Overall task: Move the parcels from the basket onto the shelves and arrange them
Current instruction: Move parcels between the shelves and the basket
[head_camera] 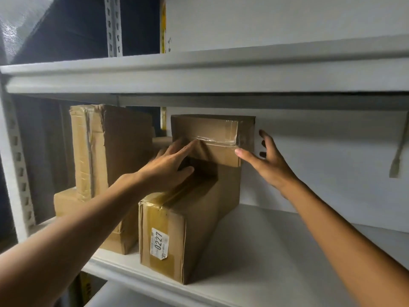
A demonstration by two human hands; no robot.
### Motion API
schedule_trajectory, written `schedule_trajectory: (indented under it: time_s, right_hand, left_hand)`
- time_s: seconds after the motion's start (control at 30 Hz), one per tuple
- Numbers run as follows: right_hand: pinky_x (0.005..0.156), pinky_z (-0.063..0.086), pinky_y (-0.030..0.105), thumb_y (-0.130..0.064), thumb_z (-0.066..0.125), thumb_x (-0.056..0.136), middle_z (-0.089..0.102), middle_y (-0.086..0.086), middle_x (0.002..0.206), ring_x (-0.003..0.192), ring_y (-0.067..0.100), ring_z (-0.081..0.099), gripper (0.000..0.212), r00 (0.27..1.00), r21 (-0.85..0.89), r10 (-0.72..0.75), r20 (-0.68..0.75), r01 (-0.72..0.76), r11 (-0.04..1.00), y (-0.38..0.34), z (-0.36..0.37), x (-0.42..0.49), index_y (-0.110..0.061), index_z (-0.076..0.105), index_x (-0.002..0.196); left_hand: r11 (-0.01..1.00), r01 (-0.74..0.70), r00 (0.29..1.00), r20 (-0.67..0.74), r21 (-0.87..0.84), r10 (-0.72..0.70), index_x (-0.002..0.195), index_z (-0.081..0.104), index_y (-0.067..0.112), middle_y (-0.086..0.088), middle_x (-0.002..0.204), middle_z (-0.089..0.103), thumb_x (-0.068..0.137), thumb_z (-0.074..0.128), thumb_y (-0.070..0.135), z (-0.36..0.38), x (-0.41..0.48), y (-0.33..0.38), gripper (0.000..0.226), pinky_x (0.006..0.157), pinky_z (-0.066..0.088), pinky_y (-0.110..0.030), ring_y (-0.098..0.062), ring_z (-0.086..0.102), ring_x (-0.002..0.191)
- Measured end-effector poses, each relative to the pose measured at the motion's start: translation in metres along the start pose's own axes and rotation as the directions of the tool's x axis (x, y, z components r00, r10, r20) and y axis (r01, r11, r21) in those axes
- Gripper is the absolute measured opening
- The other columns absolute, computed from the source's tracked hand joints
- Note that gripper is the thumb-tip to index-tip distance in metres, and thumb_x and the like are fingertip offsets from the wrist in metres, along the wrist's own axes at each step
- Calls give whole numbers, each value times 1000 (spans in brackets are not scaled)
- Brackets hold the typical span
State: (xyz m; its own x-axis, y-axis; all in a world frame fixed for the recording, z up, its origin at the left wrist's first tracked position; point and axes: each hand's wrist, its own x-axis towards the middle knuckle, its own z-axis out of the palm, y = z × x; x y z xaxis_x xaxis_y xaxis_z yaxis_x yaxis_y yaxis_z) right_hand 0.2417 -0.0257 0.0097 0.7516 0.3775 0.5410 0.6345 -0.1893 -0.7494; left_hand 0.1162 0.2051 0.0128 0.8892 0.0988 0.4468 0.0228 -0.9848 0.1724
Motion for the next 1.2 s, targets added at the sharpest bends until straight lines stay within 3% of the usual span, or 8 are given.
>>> schedule_trajectory:
  time_s: [0.1, 0.2, 0.43, 0.57, 0.7, 0.8, 1.03, 1.2]
  right_hand:
    - [96, 35, 23, -76, 69, 52, 39, -24, 133, 123, 8, 41, 104, 998, 74, -61, -7, 62, 995, 1, 12, 18, -46, 26, 142]
    - [104, 43, 34, -67, 77, 57, 46, -35, 109, 116, 9, 50, 77, 997, 137, -76, 12, 73, 988, 6, 22, 38, -54, 33, 119]
    - [84, 54, 22, -45, 88, 57, 52, -5, 126, 109, 3, 58, 107, 994, 284, -98, 54, 79, 956, 29, 21, 67, -36, 24, 142]
    - [70, 51, 11, -42, 81, 58, 50, -19, 114, 96, -7, 60, 101, 993, 288, -117, -33, 122, 950, 36, 23, 70, -39, 27, 143]
    - [68, 51, 11, -40, 82, 57, 52, -18, 115, 101, 2, 58, 95, 980, 317, -128, -151, 170, 933, 41, 21, 61, -38, 35, 140]
    - [68, 50, 9, -44, 84, 52, 52, -15, 117, 96, -9, 58, 99, 966, 318, -157, -204, 217, 923, 41, 17, 49, -35, 36, 138]
    - [72, 55, 18, -52, 81, 49, 55, -14, 116, 96, -7, 60, 89, 949, 304, -142, -281, 228, 925, 45, -21, 13, -41, 41, 128]
    - [73, 55, 20, -48, 82, 51, 57, -9, 121, 104, 1, 62, 73, 953, 369, -110, -281, 213, 905, 49, -57, -23, -50, 45, 113]
  left_hand:
    - [998, 3, 1000, -10, -57, -3, 139, -11, 61, 9, 159, -12, 97, 48, 36, -1, 22, -14, 77, 114, 21, -59, -38, 10, 145]
    - [995, -50, 998, -46, -86, 46, 129, -18, 69, 11, 157, -15, 96, 51, 31, -2, 34, -16, 85, 110, 34, -55, -39, 22, 141]
    - [982, -136, 990, -44, -133, 131, 126, -15, 72, 15, 153, -27, 94, 56, 23, 11, 49, -23, 91, 112, 31, -50, -38, 16, 144]
    - [977, -165, 985, -67, -137, 157, 137, -10, 63, 19, 152, -26, 94, 57, 22, 16, 56, -25, 90, 107, 32, -40, -32, 13, 144]
    - [947, -203, 972, -169, -248, 164, 148, 0, 44, 15, 156, -7, 92, 60, 21, 15, 60, -28, 86, 112, 30, -37, -21, 15, 143]
    - [898, -186, 964, -250, -398, 90, 151, -4, 33, 6, 159, 5, 89, 64, 22, 13, 59, -25, 93, 106, 27, -14, 2, 23, 130]
    - [796, -53, 991, 69, -603, 118, 146, 12, 39, 4, 131, 52, 86, 66, 19, -2, 49, 14, 83, 107, 41, -46, -14, 52, 122]
    - [762, -92, 986, 50, -641, 160, 150, 5, 30, -2, 127, 55, 88, 64, 7, 4, 37, 55, 89, 80, 53, -16, -8, 59, 107]
